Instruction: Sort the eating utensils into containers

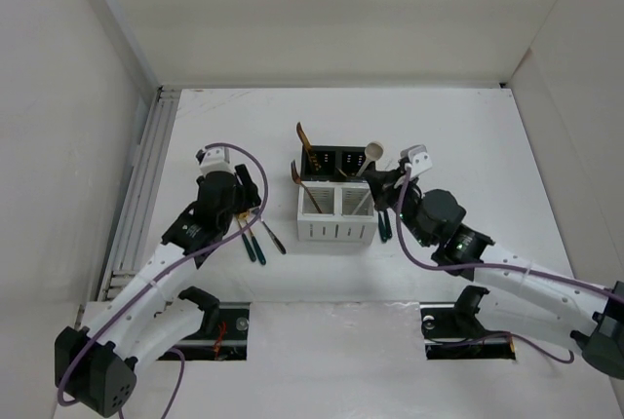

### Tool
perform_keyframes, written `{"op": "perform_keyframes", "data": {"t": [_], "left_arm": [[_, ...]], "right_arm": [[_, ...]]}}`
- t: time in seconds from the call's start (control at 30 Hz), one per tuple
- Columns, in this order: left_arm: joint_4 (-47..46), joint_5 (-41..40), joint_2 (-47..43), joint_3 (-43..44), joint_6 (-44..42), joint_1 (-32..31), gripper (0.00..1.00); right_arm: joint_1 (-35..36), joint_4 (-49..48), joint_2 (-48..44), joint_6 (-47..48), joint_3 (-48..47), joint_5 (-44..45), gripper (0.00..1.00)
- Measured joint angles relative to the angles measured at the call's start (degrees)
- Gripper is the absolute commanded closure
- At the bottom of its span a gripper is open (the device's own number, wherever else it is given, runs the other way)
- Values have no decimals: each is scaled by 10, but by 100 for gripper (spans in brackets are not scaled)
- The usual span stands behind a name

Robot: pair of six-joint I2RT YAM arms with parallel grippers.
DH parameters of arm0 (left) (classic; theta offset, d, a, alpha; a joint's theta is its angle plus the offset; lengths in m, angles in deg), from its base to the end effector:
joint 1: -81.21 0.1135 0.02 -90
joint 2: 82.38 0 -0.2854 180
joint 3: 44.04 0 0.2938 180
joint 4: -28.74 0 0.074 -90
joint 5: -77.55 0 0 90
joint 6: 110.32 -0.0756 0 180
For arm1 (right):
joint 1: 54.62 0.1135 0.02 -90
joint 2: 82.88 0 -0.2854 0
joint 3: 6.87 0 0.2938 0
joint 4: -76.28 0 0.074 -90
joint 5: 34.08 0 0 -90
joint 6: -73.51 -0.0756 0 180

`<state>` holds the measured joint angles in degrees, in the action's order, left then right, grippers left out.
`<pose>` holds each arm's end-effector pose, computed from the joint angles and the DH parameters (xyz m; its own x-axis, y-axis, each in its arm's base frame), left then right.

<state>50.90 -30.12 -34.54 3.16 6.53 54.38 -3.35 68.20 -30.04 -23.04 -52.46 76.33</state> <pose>0.2396 -0.0954 0.2652 -0.3900 -0.2850 -0.8756 0.0047 0.9503 -0.3114 0.1982 0.2050 0.3060 -0.0495 0.1091 -0.9928 -0.5107 0.8515 0.1191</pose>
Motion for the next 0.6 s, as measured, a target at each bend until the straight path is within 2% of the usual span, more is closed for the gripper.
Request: {"op": "perform_keyframes", "data": {"t": [0.07, 0.17, 0.27, 0.33, 0.47, 0.6], "left_arm": [[1, 0, 2, 0, 0, 4, 43], [3, 11, 19, 10, -39, 11, 37], [3, 33, 23, 31, -117, 12, 24], [1, 34, 9, 43, -161, 12, 19], [10, 26, -43, 54, -205, 12, 19], [26, 11, -63, 75, -203, 16, 19]], "right_arm": [[0, 0, -11, -1, -1, 1, 100], [0, 41, 0, 5, -48, -18, 69], [0, 102, 38, 11, -124, -62, 43], [0, 142, 66, 14, -163, -98, 38], [20, 231, 125, -9, -216, -140, 37], [85, 297, 165, -57, -232, -116, 37]]}}
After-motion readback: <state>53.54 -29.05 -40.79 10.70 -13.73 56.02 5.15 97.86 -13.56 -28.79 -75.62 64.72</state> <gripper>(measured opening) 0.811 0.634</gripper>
